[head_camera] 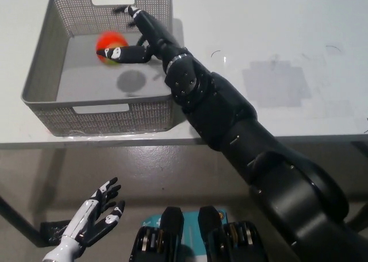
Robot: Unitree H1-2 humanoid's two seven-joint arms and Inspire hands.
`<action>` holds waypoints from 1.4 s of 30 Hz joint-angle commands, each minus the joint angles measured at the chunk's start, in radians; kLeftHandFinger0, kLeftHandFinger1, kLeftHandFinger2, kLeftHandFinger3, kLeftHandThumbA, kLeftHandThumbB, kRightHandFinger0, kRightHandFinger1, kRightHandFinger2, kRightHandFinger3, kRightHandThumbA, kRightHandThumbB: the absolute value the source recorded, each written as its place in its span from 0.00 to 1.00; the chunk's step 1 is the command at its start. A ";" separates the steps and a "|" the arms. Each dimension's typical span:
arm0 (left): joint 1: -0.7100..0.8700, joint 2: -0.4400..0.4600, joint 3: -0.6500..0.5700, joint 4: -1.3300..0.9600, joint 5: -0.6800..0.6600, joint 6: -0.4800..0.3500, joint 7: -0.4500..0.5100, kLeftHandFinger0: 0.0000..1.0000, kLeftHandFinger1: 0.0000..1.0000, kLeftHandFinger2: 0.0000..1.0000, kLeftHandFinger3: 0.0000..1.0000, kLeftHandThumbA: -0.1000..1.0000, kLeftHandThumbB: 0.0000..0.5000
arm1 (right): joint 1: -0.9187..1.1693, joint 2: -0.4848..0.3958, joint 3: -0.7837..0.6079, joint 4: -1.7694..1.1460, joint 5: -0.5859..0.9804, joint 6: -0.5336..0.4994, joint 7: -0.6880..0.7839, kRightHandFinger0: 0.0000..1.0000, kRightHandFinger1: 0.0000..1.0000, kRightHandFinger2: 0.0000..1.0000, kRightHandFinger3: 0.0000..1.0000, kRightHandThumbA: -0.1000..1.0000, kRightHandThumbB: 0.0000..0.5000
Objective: Use the right hand to pick up a tennis ball and put it into a container on the left side
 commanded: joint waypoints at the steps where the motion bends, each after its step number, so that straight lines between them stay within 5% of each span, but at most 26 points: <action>1: -0.017 0.024 -0.002 -0.020 0.008 -0.017 -0.019 1.00 1.00 1.00 1.00 0.58 0.67 | -0.073 -0.031 0.027 -0.066 -0.041 0.036 0.034 1.00 1.00 1.00 1.00 1.00 0.83; 11: -0.018 0.024 -0.001 -0.002 0.011 -0.045 -0.030 1.00 1.00 1.00 1.00 0.59 0.68 | -0.042 -0.071 0.041 -0.185 -0.058 0.079 0.047 1.00 1.00 1.00 1.00 1.00 0.93; 21: -0.021 0.026 0.001 -0.010 0.016 -0.045 -0.029 1.00 1.00 1.00 1.00 0.59 0.65 | 0.145 -0.212 -0.073 -0.701 0.001 0.128 0.098 1.00 1.00 1.00 1.00 1.00 0.81; 23: -0.021 0.026 0.007 0.000 0.007 -0.063 -0.029 1.00 1.00 1.00 1.00 0.66 0.59 | 0.211 -0.250 -0.107 -0.845 0.026 0.145 0.118 1.00 1.00 1.00 1.00 1.00 0.79; 26: -0.025 0.023 0.012 0.023 0.010 -0.093 -0.017 1.00 1.00 1.00 1.00 0.92 0.52 | 0.357 -0.300 -0.187 -1.105 0.090 0.200 0.138 1.00 1.00 1.00 1.00 1.00 0.78; 31: -0.018 0.015 0.023 0.038 -0.013 -0.114 -0.019 1.00 1.00 1.00 1.00 1.00 0.48 | 0.617 -0.339 -0.280 -1.348 0.209 0.120 0.122 1.00 1.00 1.00 1.00 1.00 0.66; 34: -0.004 0.015 0.027 0.047 -0.017 -0.138 -0.017 1.00 1.00 1.00 1.00 1.00 0.44 | 0.744 -0.346 -0.293 -1.397 0.231 0.068 0.116 1.00 1.00 1.00 1.00 1.00 0.72; 42: 0.020 0.003 0.040 0.056 -0.020 -0.159 -0.002 1.00 1.00 1.00 1.00 1.00 0.39 | 1.017 -0.332 -0.297 -1.408 0.284 -0.043 0.125 1.00 1.00 1.00 1.00 1.00 0.61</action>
